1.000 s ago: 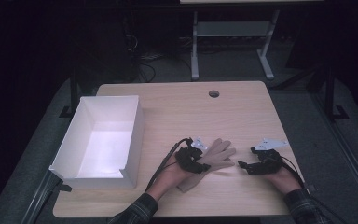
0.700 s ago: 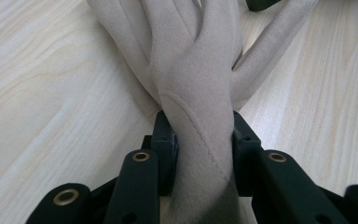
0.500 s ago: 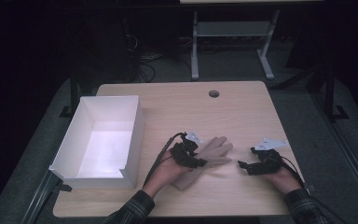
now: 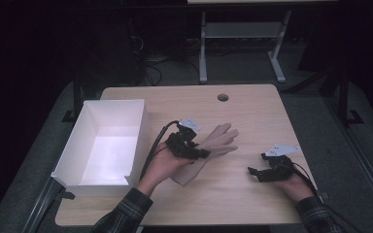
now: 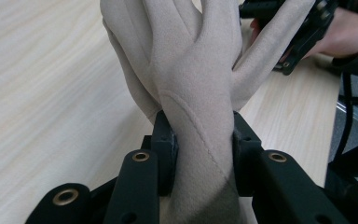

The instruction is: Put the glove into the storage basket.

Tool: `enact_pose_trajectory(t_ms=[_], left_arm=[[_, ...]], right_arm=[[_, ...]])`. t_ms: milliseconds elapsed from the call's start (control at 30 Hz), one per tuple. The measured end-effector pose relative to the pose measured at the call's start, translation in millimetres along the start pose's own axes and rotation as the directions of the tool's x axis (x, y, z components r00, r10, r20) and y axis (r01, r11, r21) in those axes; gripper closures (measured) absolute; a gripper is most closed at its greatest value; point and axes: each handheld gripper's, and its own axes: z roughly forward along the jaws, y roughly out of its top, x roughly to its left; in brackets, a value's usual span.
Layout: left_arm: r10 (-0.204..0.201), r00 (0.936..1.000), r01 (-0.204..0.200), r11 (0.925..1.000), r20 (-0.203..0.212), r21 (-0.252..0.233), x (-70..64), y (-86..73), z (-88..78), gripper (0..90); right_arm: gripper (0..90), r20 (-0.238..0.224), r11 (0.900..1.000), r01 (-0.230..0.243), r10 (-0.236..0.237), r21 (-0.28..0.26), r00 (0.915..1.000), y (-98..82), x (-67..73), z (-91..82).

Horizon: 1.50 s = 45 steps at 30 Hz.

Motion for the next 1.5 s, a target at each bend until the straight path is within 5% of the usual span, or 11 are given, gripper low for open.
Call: enact_pose_trajectory(t_ms=[433,867,1200,1267,1300,1333,1400,1500], left_arm=[[0.009,0.9991,-0.01,0.9997,-0.042,-0.022,13.8,18.5,-58.9,68.9],[-0.073,0.9875,0.059,0.9929,-0.139,-0.103,40.8,4.1,-120.8,68.9],[-0.15,0.9604,0.116,0.9814,-0.235,-0.153,64.4,-28.4,-156.2,68.8],[-0.169,0.9512,0.131,0.9784,-0.258,-0.16,68.4,-35.1,-162.3,68.8],[-0.192,0.9403,0.148,0.9742,-0.281,-0.17,72.3,-42.5,-167.8,68.8],[-0.192,0.9403,0.148,0.9742,-0.281,-0.17,72.3,-42.5,-167.8,68.8],[-0.223,0.927,0.173,0.9678,-0.302,-0.183,78.2,-55.6,-174.1,68.8],[-0.243,0.9181,0.19,0.963,-0.313,-0.191,82.4,-66.0,-176.7,68.8]], right_arm=[[18.8,0.0,1.0,0.0,0.0,0.0,1.0,0.0,0.0,0.0],[18.8,0.0,1.0,0.0,0.0,0.0,1.0,0.0,0.0,0.0],[18.7,0.001,1.0,0.0,0.0,0.001,1.0,0.1,0.1,0.1],[18.7,0.0,1.0,0.0,0.0,0.0,1.0,0.1,0.2,0.1],[18.6,0.0,1.0,0.001,-0.001,0.001,1.0,0.1,0.2,0.1],[18.6,0.0,1.0,0.001,-0.001,0.001,1.0,0.1,0.2,0.1],[18.6,0.0,1.0,0.001,-0.001,0.001,1.0,0.2,0.1,0.1],[18.3,-0.001,1.0,-0.001,0.0,-0.002,1.0,0.1,0.3,0.4]])
